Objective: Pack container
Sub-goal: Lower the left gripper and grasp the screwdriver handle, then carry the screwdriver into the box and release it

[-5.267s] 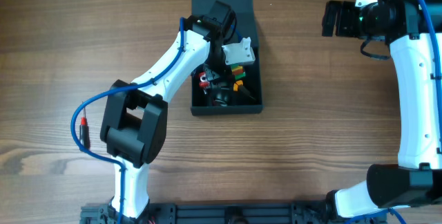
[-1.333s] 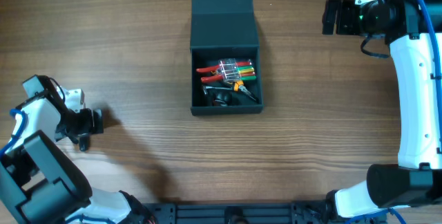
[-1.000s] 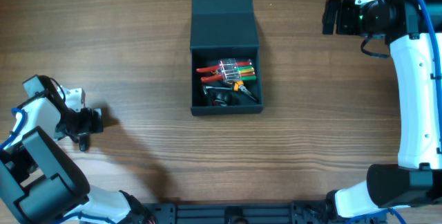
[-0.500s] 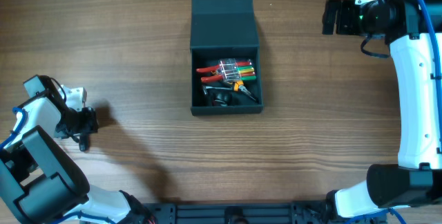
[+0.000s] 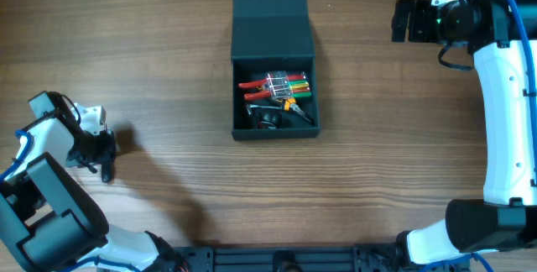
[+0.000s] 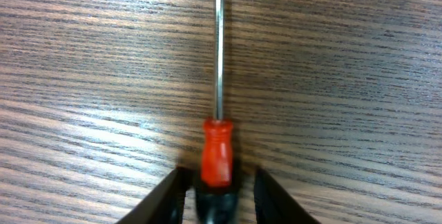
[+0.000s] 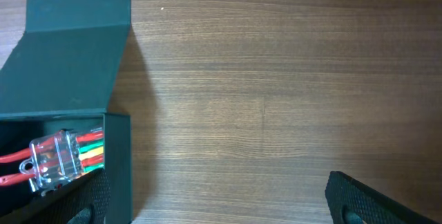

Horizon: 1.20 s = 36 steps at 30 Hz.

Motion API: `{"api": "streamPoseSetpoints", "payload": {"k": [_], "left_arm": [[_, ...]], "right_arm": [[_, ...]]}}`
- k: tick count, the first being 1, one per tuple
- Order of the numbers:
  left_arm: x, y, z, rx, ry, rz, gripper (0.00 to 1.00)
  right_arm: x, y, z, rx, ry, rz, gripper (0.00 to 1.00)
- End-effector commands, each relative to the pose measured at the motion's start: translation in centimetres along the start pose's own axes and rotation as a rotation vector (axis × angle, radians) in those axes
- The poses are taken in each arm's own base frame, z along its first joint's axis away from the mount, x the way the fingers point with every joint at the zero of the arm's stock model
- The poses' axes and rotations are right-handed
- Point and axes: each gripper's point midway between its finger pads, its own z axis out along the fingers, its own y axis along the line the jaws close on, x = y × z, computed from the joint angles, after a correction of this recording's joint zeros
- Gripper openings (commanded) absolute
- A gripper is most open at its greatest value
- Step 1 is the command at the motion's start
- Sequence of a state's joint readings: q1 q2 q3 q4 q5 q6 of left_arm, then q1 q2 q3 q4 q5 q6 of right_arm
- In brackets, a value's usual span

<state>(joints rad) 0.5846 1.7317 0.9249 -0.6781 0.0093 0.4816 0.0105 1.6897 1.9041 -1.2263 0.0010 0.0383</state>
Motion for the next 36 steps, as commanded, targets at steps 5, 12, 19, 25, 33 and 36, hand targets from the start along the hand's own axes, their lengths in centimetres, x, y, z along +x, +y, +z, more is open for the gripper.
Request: {"api": "streamPoseSetpoints", "payload": {"k": [5,12,19,25,33,36], "left_arm": [[0.8,-0.2,1.1,0.018,0.038,0.0,0.25],[0.8,-0.2,1.1,0.017,0.037,0.0,0.06],[0.2,-0.3,0.9,0.011,0.022,-0.003,0.04],[-3.2,-3.3,-1.5,0.074,-0.017,-0.026,0.04],[-9.3,-11.0,-9.7,0.237,-0.097,0.088,0.04],[-11.2,-14.9,-13.8,0.305,-0.153,0.177,0.04]], "right_arm": [[0.1,0.2,0.7,-0.004,0.016,-0.017,1.0],[0.1,0.2,0.7,-0.003,0.016,-0.017,1.0],[0.1,0.2,0.7,-0.003,0.016,-0.016,1.0],[0.0,0.2,0.7,-0.004,0.012,-0.017,1.0],[0.0,0.2,0.7,-0.004,0.013,-0.016,1.0],[0.0,0.2,0.7,-0.004,0.013,-0.016,1.0]]}}
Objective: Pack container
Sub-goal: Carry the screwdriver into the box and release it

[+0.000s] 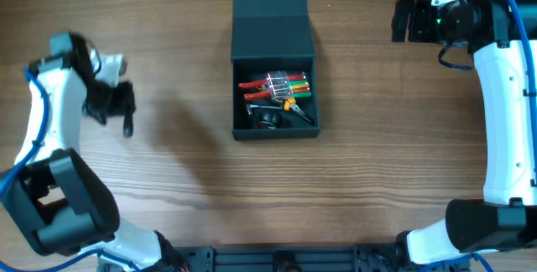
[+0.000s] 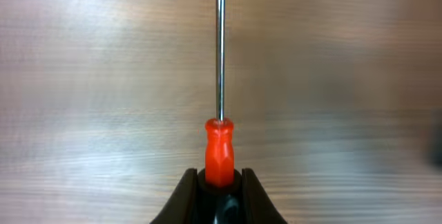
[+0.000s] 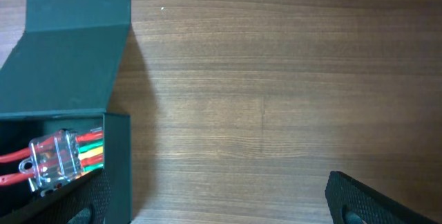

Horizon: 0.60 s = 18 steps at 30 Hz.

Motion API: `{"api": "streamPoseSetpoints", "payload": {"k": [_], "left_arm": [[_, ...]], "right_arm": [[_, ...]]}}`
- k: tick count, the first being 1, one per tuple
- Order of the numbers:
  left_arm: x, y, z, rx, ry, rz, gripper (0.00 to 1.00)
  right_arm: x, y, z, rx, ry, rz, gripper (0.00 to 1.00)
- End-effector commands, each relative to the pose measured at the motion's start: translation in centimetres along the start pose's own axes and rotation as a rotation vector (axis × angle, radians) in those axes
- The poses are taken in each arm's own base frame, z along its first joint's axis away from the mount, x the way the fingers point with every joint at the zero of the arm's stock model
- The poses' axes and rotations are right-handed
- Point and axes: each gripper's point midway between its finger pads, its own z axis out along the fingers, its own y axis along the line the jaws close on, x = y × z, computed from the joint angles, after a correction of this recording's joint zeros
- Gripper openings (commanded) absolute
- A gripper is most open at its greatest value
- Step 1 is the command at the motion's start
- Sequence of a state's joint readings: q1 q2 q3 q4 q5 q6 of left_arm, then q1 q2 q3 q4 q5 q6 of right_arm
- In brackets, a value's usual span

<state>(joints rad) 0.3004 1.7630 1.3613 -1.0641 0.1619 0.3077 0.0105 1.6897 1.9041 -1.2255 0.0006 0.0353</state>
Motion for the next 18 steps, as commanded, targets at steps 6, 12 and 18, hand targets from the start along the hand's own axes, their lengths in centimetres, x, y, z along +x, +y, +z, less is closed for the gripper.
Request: {"api": "streamPoseSetpoints", "payload": {"k": [6,12,18], "left_arm": [[-6.6,-16.5,-8.9,0.17,-0.225,0.504,0.04],[-4.7,-27.0,-9.0,0.109,-0.296,1.155,0.04],[-2.1,-32.3,-7.0,0.117,-0.27,1.399,0.04]], "right_arm": [[0.1,0.2,0.7,-0.003,0.017,-0.01,1.0],[0.1,0.2,0.7,-0.004,0.017,-0.01,1.0],[0.1,0.2,0.7,-0.003,0.017,-0.01,1.0]]}}
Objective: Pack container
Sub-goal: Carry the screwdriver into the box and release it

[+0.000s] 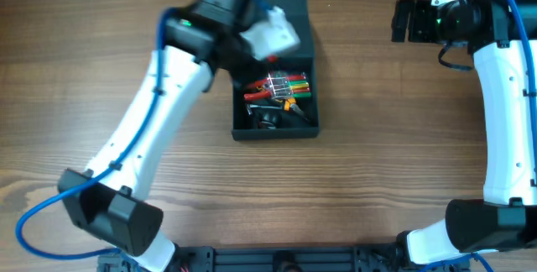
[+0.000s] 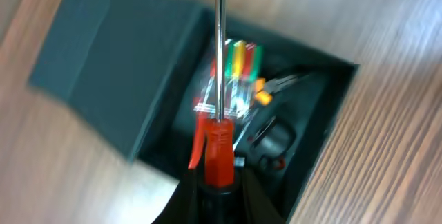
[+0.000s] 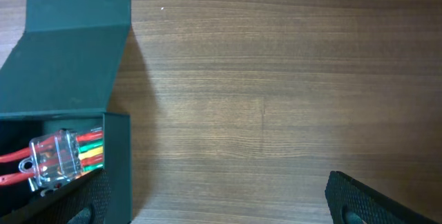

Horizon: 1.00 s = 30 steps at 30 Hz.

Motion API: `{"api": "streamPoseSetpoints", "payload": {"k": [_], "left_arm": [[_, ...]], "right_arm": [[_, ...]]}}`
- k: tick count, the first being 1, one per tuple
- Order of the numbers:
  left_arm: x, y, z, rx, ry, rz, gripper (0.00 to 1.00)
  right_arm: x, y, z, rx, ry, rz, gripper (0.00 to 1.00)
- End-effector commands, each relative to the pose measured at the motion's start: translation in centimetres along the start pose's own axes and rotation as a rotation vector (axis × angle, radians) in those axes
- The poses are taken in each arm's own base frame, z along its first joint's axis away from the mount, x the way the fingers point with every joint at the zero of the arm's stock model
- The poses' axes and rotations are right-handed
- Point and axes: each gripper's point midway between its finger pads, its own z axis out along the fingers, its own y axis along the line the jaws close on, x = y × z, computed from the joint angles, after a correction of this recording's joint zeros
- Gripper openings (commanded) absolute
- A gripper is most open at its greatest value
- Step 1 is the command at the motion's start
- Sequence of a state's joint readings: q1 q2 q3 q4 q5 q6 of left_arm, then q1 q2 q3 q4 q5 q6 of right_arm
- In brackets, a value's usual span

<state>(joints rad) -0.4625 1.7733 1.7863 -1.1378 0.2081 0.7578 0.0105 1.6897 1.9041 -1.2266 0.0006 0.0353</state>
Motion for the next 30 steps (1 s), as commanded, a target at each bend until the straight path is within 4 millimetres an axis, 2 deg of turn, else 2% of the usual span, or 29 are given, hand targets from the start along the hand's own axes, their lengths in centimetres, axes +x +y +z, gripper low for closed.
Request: {"api": "streamPoseSetpoints", "payload": {"k": [1,6,9,15,23,30], "left_arm": [[-0.5,-1.4,2.4,0.038,0.045,0.172,0.04],[1.4,-3.6,5.5,0.16,0.148,0.162,0.04],[2.0,-4.7,6.4,0.229,0.167,0.143,0.04],[2.9,-5.6,6.9,0.281,0.207,0.122,0.04],[3.2,-6.6,7.3,0.337,0.2,0.137,0.04],[4.7,-7.5,8.8,0.372,0.211,0.181,0.04]], "right_arm": [[0.1,0.2,0.7,-0.004,0.015,-0.01,1.0],[0.0,0.2,0.7,-0.003,0.011,-0.01,1.0],[0.0,0.2,0.7,-0.003,0.011,-0.01,1.0],[-0.3,0.2,0.7,-0.004,-0.002,-0.011,1.0],[-0.5,0.2,0.7,-0.004,-0.011,-0.01,1.0],[-0.6,0.2,0.7,-0.004,-0.011,-0.011,1.0]]}}
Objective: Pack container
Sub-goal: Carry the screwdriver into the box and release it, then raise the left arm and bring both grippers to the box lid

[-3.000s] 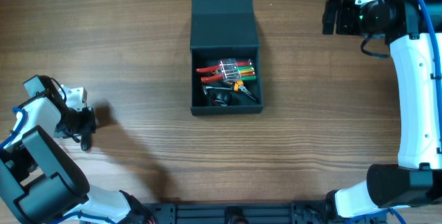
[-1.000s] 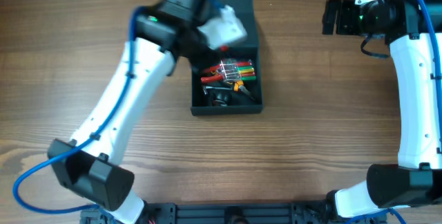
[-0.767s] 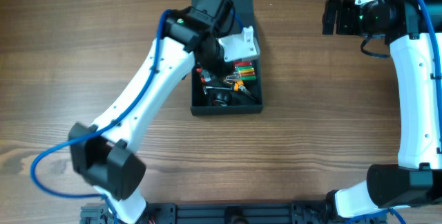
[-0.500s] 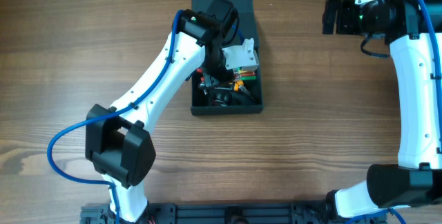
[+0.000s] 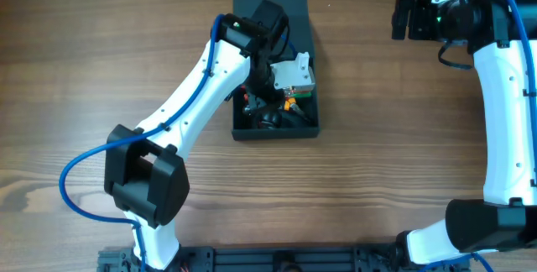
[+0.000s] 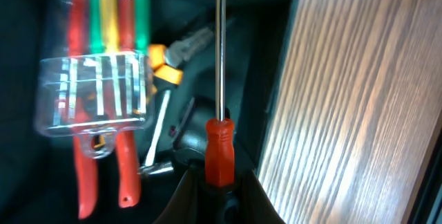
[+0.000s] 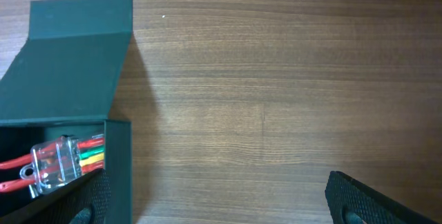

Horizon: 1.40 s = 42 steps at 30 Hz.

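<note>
A dark green box (image 5: 276,135) stands open at the table's middle, its lid (image 5: 270,7) folded back. My left gripper (image 5: 273,77) hangs over the box's inside, shut on a red-handled screwdriver (image 6: 219,151) whose steel shaft (image 6: 221,44) points away from the wrist. Inside lie a clear case of coloured screwdrivers (image 6: 103,65), red-handled pliers (image 6: 102,175) and an orange-and-black tool (image 6: 169,72). The box wall (image 6: 280,79) runs right of the shaft. My right gripper (image 5: 408,20) is open at the far right, holding nothing, with the box (image 7: 69,65) to its left.
Bare wooden tabletop (image 5: 394,163) surrounds the box. The right arm's white links (image 5: 503,112) run along the right edge. The left arm (image 5: 180,104) reaches in diagonally from the lower left.
My left gripper, still shut on the screwdriver, was over the box's back left edge; it is now lower and closer over the box's inside, its wrist turned. The right arm barely shifted.
At first my left gripper stood open around the screwdriver's handle on the table at the far left. Then it was shut on the handle and raised. It was then over the box, and now hangs close above the contents. The right gripper stayed open.
</note>
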Motion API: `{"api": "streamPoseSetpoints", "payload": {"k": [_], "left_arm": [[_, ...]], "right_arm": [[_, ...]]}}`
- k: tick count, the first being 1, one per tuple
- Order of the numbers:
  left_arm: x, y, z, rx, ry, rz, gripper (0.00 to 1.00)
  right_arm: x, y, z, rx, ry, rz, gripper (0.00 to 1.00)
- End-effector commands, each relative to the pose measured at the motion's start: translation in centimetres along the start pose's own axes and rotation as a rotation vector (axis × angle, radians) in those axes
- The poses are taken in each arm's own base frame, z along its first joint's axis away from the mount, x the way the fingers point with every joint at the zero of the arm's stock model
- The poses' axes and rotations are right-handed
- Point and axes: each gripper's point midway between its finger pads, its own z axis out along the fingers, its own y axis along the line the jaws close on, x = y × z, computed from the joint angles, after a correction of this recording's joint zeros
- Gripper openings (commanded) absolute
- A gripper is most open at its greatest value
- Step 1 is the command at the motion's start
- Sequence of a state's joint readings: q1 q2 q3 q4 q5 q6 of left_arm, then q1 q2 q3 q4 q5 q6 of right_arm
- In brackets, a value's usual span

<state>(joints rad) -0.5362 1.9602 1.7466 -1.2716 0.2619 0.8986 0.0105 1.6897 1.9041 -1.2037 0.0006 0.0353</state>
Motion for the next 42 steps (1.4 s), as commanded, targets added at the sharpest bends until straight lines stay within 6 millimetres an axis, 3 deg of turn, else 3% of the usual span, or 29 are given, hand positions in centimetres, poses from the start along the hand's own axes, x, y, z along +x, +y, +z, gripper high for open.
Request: {"api": "streamPoseSetpoints", "payload": {"k": [1,15,19,20,21,24,26,31,34,38,42], "left_arm": [[0.3,-0.8,2.0,0.057,-0.001,0.064,0.04],[1.1,-0.4,5.3,0.043,-0.013,0.118,0.06],[1.4,-0.5,5.6,0.046,-0.01,0.116,0.19],[1.4,-0.5,5.7,0.046,-0.008,0.115,0.36],[1.5,-0.5,5.7,0.045,-0.007,0.114,0.44],[1.5,-0.4,5.7,0.044,-0.007,0.111,0.67],[1.5,-0.4,5.7,0.044,-0.007,0.111,0.76],[1.3,-0.3,5.6,0.037,-0.012,0.085,0.88],[0.8,0.0,4.8,0.015,-0.03,0.069,0.9],[-0.1,0.7,2.5,-0.054,-0.058,0.012,0.96],[-1.4,0.9,-1.4,-0.126,-0.119,-0.062,1.0]], "right_arm": [[0.0,0.2,0.8,-0.003,0.012,-0.011,1.0],[0.0,0.2,0.8,-0.004,0.013,-0.01,1.0],[0.0,0.2,0.8,-0.004,0.012,-0.01,1.0],[0.0,0.2,0.8,-0.004,0.012,-0.01,1.0],[0.0,0.2,0.8,-0.004,0.013,-0.011,1.0],[0.0,0.2,0.8,-0.004,0.012,-0.011,1.0],[0.0,0.2,0.8,-0.004,0.013,-0.011,1.0],[0.0,0.2,0.8,-0.003,0.012,-0.011,1.0],[0.0,0.2,0.8,-0.004,0.012,-0.013,1.0],[0.1,0.2,0.8,-0.004,0.013,-0.013,1.0],[-0.1,0.8,0.7,-0.039,0.009,-0.014,1.0]]}}
